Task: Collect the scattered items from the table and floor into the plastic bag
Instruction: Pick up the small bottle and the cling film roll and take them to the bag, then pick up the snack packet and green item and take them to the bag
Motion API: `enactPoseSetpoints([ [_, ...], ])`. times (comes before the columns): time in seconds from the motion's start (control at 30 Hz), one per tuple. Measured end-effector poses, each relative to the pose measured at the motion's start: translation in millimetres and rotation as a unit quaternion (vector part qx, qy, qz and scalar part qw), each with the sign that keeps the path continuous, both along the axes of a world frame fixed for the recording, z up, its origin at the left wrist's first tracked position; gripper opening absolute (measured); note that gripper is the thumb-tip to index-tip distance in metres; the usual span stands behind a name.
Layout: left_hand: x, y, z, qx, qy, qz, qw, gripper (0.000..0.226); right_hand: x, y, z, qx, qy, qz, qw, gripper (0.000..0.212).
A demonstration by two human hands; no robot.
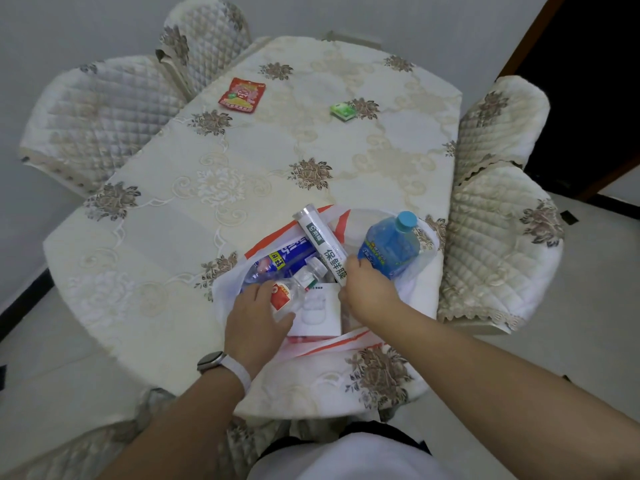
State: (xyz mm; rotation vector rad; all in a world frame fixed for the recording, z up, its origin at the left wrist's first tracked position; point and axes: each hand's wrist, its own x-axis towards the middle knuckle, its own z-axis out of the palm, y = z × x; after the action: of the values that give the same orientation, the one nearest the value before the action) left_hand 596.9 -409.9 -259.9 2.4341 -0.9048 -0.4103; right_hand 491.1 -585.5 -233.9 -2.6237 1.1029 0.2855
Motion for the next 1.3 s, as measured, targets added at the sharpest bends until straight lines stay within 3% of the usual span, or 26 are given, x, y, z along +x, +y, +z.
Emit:
enactPoseSetpoints([
  [0.23,0.8,-1.4,13.2,-0.077,-0.008,-0.054,0.996,0.047,-31.5,7.7,9.7,-0.023,-0.054,0.042,0.997,0.042],
  [0.37,-10.9,-13.4,24.8,-0.096,-0.060,-0.129,0.985,0.043,-51.1,10.6,27.1,-0.113,-0.068,0.081,0.988,0.037],
  [0.53,-34.7,-33.6,40.4,-0.120,-0.117,-0.218,0.961,0.045,-76.9,9.9,45.0,-0.180,-0.082,0.080,0.977,0.042],
  [0.77,-83.7,-57.5,65.3,-0.112,-0.159,-0.279,0.940,0.045,-138.3,-9.9,62.6,-0.193,-0.127,0.051,0.972,0.043],
  [1.07,-199.1,-120.5,99.1,-0.081,-0.231,-0.319,0.916,0.048,-275.8,-57.3,82.9,-0.199,-0.147,0.003,0.969,0.048],
  [1.3,-315.8,-203.0,114.5,-0.108,-0.257,-0.382,0.881,0.046,-413.9,-105.4,94.5,-0.212,-0.148,-0.044,0.965,0.052],
])
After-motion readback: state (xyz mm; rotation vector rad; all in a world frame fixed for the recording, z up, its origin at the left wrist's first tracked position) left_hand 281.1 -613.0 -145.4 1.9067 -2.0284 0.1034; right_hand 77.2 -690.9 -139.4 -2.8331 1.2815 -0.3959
